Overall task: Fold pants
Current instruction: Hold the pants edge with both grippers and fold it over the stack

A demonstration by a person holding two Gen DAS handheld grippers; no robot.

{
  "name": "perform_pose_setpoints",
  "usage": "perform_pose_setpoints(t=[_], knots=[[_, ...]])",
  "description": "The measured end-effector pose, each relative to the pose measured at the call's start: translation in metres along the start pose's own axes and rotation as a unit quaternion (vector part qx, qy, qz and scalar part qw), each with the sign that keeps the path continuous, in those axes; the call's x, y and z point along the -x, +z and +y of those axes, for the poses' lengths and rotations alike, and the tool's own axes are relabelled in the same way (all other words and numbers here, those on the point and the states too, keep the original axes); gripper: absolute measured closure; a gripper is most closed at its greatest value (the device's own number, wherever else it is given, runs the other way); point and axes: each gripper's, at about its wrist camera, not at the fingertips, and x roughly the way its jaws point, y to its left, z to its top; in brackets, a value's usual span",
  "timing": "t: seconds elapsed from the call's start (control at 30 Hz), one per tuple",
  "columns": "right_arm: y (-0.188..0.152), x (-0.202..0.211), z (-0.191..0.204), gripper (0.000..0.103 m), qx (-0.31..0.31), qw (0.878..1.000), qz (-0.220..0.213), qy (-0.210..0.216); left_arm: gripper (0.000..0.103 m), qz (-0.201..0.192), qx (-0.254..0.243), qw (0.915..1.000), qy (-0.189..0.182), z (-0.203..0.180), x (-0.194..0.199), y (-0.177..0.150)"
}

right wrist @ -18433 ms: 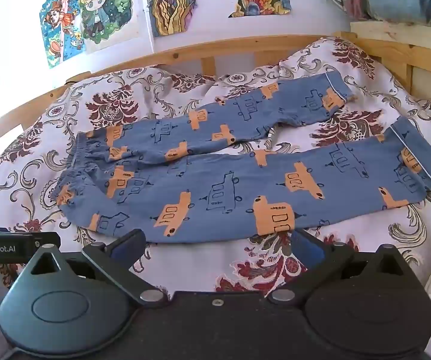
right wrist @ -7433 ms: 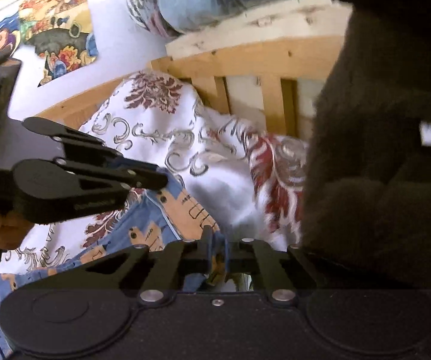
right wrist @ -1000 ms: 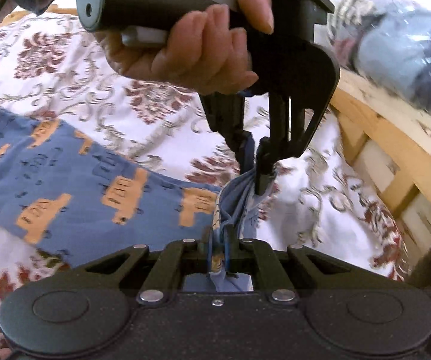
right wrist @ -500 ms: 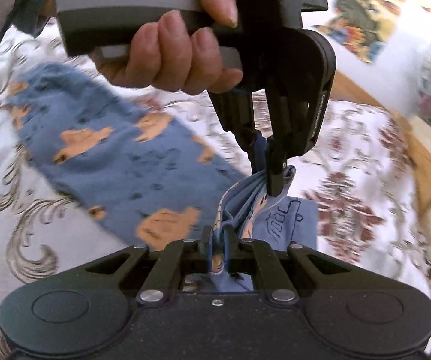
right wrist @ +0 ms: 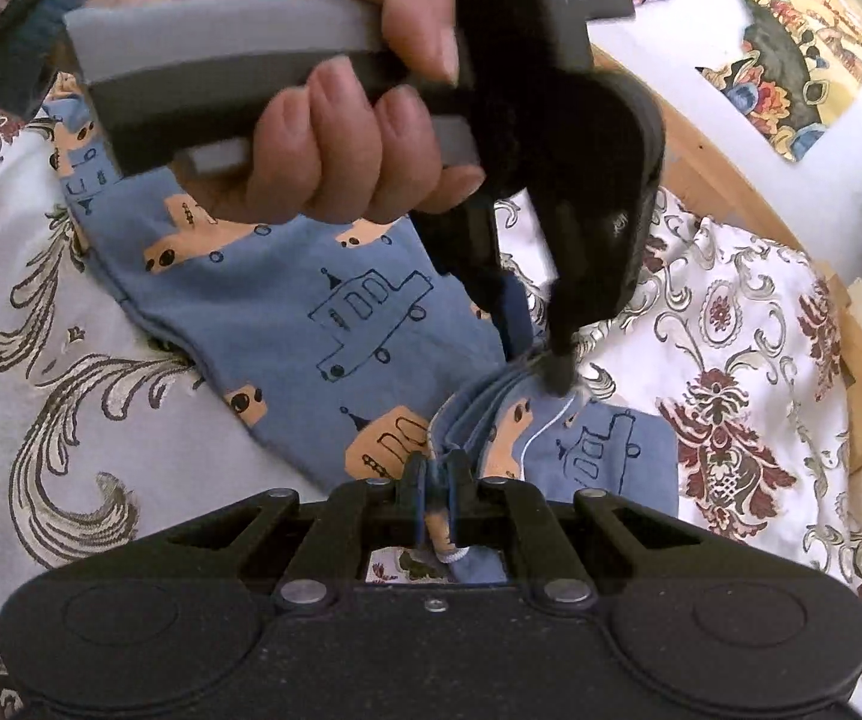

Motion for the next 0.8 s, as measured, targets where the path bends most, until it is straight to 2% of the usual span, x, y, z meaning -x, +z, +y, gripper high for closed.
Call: perform_pose_setpoints(t=[0.23, 0.47, 0.63, 0.8], knots=[[0.013, 0.011, 0.005, 0.097, -0.019, 1.000, -0.022, -0.001, 0.090, -0.017, 0.002, 0.9998, 0.005, 0.013, 0.023, -0.004], [0.044, 0.018, 0.039, 0.097, -0.003, 0.998, -0.051, 0.033, 0.090, -0.019, -0.010, 0.9992, 0.033, 0.039, 0.063, -0.010], [0.059, 0.016, 0.065, 0.097, 0.012, 0.997, -0.052, 0.057, 0.090, -0.017, 0.000, 0.9988, 0.046, 0.069, 0.082, -0.024], [0.065, 0.005, 0.082, 0.097, 0.018, 0.996, -0.038, 0.075, 0.089, -0.012, 0.012, 0.9985, 0.052, 0.091, 0.081, -0.030]])
